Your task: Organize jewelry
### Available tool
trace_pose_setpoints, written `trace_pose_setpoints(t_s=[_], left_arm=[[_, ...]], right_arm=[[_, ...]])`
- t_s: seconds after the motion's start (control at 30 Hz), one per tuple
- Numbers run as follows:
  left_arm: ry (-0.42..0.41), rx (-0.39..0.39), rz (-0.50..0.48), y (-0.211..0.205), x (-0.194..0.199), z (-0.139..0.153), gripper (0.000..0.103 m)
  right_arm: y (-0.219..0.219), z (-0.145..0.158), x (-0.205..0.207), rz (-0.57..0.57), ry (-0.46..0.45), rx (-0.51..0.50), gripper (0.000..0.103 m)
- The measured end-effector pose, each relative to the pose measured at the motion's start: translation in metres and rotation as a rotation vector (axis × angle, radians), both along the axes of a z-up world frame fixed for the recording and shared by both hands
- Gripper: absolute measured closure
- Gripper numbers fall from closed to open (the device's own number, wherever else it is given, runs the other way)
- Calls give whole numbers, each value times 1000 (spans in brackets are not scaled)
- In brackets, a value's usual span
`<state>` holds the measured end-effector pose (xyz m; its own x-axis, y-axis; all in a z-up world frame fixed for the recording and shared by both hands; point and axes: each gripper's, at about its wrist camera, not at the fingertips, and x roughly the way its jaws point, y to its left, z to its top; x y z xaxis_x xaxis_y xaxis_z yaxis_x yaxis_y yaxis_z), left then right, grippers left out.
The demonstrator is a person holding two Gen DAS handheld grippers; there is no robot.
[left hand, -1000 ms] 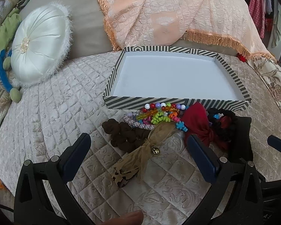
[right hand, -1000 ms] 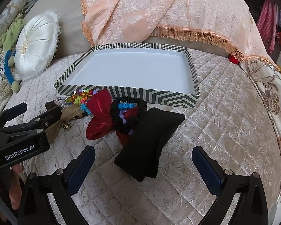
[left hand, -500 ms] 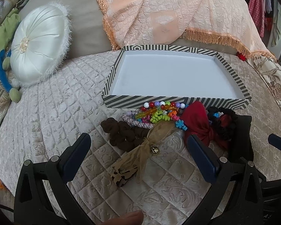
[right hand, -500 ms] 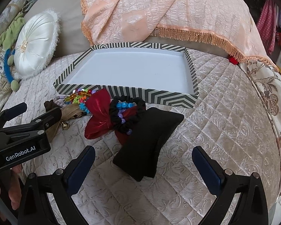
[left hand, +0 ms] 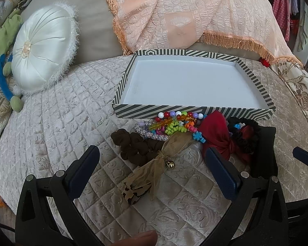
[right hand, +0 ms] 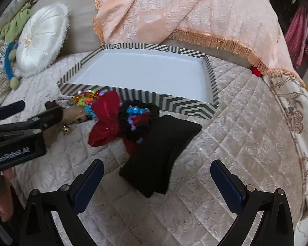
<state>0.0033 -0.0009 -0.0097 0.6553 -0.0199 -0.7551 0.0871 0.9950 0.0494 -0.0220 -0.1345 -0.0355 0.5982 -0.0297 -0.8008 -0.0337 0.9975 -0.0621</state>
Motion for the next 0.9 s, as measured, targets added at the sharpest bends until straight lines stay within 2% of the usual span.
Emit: trace_pose_setpoints(t_s=[0.13,0.43,0.67,0.9], left_arm=[[-2,-3,-2,0,0,0,0],[-3,-13,3,2,-2,2,0],[-1,-11,3,2,-1,3,0],[1,-11,3,3,-1,3,0]], right_arm=[[0,-8,2,16,44,13,0],[3,-10,1,27,62,32,0],[-1,-1,0,-3,18,21,0],[-1,0,0,-7,15,13,0]])
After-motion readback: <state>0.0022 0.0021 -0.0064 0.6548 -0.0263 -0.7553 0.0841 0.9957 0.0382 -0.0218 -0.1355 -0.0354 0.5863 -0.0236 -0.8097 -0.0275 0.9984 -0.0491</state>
